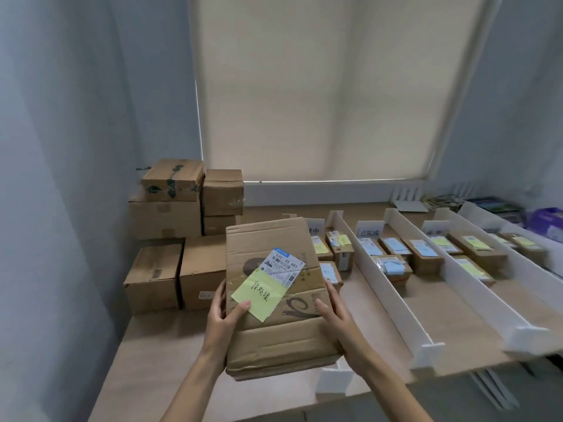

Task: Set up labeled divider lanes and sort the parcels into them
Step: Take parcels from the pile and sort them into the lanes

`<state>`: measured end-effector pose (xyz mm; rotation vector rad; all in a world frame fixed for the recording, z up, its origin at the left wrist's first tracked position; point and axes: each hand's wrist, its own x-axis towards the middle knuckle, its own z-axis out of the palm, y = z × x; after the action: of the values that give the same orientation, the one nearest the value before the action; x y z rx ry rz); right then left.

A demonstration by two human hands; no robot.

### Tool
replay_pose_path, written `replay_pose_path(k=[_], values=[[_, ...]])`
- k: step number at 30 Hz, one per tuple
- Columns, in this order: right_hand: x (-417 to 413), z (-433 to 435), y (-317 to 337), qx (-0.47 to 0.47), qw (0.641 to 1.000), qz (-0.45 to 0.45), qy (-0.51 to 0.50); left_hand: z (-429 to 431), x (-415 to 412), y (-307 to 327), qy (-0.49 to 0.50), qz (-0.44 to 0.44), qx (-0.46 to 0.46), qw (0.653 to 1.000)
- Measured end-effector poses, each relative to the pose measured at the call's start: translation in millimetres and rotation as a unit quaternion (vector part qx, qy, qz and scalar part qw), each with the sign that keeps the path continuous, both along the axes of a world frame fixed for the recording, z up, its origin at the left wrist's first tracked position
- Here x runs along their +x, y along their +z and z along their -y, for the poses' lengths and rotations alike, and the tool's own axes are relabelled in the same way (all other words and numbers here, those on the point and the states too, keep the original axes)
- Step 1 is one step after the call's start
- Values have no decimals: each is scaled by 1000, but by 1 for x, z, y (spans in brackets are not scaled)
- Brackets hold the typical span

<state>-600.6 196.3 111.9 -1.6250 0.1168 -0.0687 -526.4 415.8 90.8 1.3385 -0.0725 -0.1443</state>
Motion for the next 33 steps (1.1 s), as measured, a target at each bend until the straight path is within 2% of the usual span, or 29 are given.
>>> replay_pose_path(k=[5,12,20,24,26,29,33], values=[[-22,27,-13,4,997,-11,-71,34,6,-7,-43,42,71,996],[-64,106,-15,8,989,-3,-146,130,-13,-12,-129,35,55,990],[-133,263,-17,-3,974,8,-228,300,-53,0,-213,51,79,973],[-176,360,-16,1,964,23,-266,397,-88,4,-268,128,82,951],[-195,400,-15,17,957,29,-287,444,-106,4,-279,194,103,935],[-221,454,-18,30,949,41,-313,501,-133,6,-321,299,182,880],[-249,517,-22,47,942,53,-328,559,-144,0,-390,366,241,810]])
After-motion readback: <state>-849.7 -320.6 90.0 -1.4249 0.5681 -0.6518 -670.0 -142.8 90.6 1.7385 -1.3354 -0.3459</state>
